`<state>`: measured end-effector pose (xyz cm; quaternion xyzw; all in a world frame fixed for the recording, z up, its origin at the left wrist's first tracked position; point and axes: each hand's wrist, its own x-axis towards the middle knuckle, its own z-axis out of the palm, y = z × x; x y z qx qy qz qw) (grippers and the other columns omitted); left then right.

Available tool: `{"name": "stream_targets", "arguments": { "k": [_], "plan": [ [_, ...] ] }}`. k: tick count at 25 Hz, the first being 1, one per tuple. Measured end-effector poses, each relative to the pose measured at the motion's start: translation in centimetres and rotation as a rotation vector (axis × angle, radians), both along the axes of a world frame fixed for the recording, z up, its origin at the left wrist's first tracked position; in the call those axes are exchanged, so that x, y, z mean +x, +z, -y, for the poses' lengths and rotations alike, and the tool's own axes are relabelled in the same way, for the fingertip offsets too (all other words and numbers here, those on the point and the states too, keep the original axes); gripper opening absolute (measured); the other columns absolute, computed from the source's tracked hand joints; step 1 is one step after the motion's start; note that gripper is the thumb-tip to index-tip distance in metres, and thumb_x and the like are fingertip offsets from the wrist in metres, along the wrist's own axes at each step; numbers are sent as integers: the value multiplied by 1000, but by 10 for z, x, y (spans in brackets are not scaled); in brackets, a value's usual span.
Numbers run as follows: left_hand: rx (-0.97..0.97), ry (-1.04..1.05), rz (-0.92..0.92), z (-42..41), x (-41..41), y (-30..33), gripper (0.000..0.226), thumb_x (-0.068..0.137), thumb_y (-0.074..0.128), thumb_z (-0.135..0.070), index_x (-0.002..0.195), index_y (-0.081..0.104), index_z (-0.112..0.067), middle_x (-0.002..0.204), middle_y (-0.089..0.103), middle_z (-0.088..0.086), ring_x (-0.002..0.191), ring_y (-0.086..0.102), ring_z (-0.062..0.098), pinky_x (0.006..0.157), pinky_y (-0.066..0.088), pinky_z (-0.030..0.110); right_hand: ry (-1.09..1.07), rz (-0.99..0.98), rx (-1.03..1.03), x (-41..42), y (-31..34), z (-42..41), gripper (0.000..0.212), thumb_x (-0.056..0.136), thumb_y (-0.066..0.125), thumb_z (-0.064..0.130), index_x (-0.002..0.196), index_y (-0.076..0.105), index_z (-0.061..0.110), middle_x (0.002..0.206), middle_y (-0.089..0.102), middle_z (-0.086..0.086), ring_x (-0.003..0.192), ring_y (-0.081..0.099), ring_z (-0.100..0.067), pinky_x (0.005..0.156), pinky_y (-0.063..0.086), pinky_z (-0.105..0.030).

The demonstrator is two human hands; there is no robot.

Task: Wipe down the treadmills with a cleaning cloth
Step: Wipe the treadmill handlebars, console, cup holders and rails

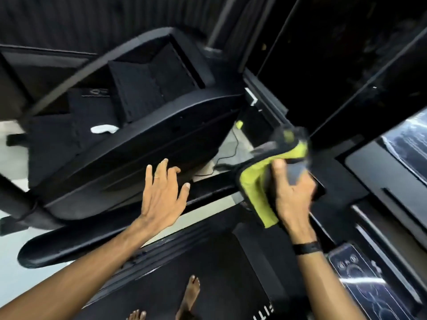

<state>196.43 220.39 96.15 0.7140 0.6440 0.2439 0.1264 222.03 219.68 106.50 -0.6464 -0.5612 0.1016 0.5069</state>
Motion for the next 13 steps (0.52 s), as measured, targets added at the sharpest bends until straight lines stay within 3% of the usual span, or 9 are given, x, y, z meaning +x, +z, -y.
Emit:
{"name": "stream_targets", "arguments": {
  "k": [2,3,5,8,10,13],
  "plan": [
    [-39,83,-77,-9,-10,-10,61,97,29,-49,129,54,-3,146,43,23,145,34,32,124,9,53,233,497,-396,-31,-39,-46,64,83,48,82,84,59,19,91,66,-1,89,61,-26,80,47,-41],
    [-69,117,-115,-12,-12,-13,65,96,24,-51,129,55,-3,147,42,24,143,35,34,123,10,54,343,712,-537,-45,-64,-60,63,87,46,77,95,65,18,106,65,-5,105,58,-28,91,41,-44],
    [-107,194,-150,-16,-9,-19,66,96,24,-52,128,55,-4,147,42,25,140,39,38,121,12,58,400,914,-604,-58,-97,-82,65,92,36,73,113,69,21,124,61,1,121,48,-24,102,30,-47],
    [-123,222,-225,-21,-6,-25,61,99,28,-52,124,57,-4,144,47,25,134,44,39,119,15,60,394,929,-606,-60,-114,-118,69,86,26,73,97,72,22,110,68,-2,111,53,-25,97,33,-50],
    [-112,254,-248,-19,-3,-27,61,100,27,-52,121,56,-3,140,49,26,131,47,39,119,16,60,447,874,-697,-58,-121,-145,59,88,39,68,94,72,19,106,70,-6,111,56,-31,97,32,-52],
    [-85,311,-287,-18,-1,-22,57,101,29,-50,113,58,-2,134,53,26,122,54,38,116,19,62,534,816,-917,-66,-134,-182,50,88,53,59,108,66,15,119,68,-13,116,58,-37,100,36,-49]
  ]
}}
